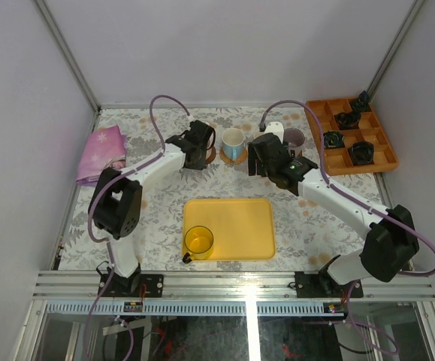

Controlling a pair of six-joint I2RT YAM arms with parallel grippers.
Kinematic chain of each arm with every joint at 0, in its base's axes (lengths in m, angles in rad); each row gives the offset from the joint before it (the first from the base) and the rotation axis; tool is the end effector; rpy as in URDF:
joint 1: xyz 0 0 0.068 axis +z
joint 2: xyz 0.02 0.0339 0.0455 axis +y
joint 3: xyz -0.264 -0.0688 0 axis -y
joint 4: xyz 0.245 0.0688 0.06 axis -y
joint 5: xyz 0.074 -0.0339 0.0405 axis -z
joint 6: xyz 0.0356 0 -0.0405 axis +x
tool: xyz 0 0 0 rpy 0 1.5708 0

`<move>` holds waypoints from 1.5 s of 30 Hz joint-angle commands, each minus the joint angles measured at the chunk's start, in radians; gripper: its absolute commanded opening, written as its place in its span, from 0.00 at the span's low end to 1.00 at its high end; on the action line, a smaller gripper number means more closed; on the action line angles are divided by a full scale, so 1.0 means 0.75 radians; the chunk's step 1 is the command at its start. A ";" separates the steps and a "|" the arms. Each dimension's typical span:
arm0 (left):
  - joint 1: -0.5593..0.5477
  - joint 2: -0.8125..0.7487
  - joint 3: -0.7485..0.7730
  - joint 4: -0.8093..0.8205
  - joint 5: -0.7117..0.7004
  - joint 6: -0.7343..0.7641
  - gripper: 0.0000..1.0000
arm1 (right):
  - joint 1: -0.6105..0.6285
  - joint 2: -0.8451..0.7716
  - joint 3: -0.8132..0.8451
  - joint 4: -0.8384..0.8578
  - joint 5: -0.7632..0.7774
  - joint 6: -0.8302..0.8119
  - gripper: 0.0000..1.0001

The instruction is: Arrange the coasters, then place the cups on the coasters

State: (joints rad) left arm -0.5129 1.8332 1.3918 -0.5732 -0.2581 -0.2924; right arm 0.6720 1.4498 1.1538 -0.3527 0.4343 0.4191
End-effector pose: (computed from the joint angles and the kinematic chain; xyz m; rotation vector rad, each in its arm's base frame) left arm 0.3468 -0.1849 0.2260 0.1854 2.5275 0.0190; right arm 0.2634 0.1904 0.2973 -0.0372 2.1542 0.1481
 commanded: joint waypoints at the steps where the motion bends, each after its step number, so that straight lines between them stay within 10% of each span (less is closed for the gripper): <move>1: 0.034 0.081 0.152 0.096 0.010 -0.005 0.00 | -0.006 -0.030 0.013 0.030 0.094 -0.002 0.73; 45: 0.098 0.311 0.395 -0.117 0.077 -0.019 0.00 | -0.016 0.036 0.053 0.055 0.018 -0.015 0.74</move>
State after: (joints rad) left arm -0.4377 2.0701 1.6291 -0.6670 -0.1982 -0.2947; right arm 0.6670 1.4731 1.1542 -0.3515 0.4519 0.4137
